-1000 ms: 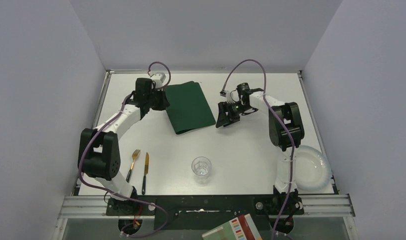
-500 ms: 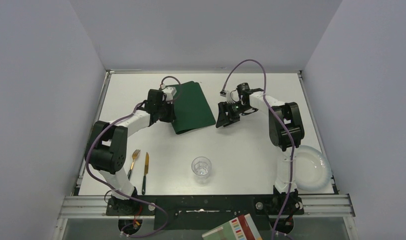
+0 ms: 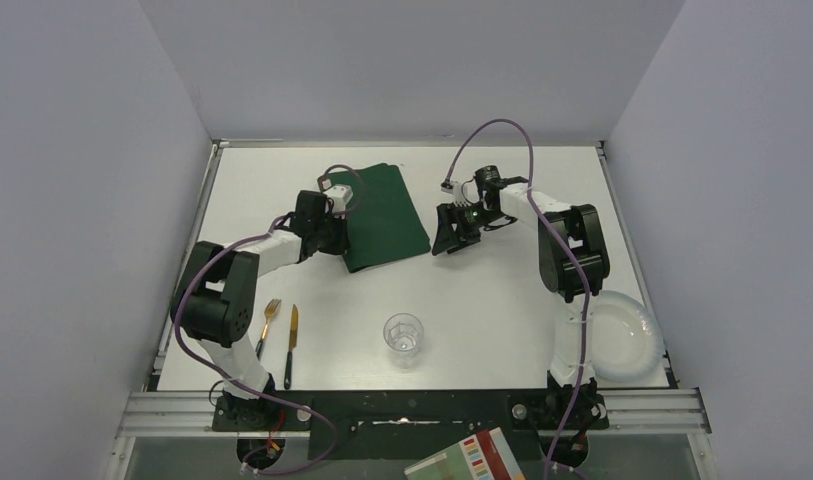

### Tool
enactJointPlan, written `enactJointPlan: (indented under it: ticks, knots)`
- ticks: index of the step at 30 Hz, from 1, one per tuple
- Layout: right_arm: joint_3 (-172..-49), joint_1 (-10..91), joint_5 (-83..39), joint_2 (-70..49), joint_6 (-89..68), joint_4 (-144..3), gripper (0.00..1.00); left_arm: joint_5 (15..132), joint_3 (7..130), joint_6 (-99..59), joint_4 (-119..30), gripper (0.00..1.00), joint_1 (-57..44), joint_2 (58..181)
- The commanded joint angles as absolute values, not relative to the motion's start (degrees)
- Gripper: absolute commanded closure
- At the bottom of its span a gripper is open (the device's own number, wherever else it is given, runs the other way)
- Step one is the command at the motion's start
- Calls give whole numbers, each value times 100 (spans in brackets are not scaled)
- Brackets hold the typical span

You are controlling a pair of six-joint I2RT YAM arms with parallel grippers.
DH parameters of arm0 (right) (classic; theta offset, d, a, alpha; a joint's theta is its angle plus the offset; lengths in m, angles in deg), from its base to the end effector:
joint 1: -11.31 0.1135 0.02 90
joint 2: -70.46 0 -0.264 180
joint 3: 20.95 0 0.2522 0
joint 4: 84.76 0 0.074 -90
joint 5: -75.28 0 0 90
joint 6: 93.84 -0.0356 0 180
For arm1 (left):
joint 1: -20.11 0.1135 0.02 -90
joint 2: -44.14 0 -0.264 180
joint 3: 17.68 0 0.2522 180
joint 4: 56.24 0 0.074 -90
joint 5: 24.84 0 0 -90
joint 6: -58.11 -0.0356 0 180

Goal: Set the dinner table for one person
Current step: Flatten out the napkin at the center of the board.

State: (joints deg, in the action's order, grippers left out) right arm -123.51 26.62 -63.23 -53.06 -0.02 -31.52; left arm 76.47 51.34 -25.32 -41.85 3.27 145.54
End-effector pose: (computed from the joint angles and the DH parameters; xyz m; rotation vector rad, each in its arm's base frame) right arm 0.4056 0.1387 0.1495 -0.6139 2.6293 1.2455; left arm 0.3423 -0.1109 0.1579 0.3096 2.3895 -0.4270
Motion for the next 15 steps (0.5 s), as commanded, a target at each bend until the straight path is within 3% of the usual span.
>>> enactJointPlan:
  ticks: [1,15]
  knots:
    - [-12259,2624,-5587,-5746,144,-2986,35,7587,4905,-2691,-4105,100,336,14537]
    - [-12645,3060,-5577,-6105,47,-2553,35,7992,4611,-2369,-4423,100,657,14410]
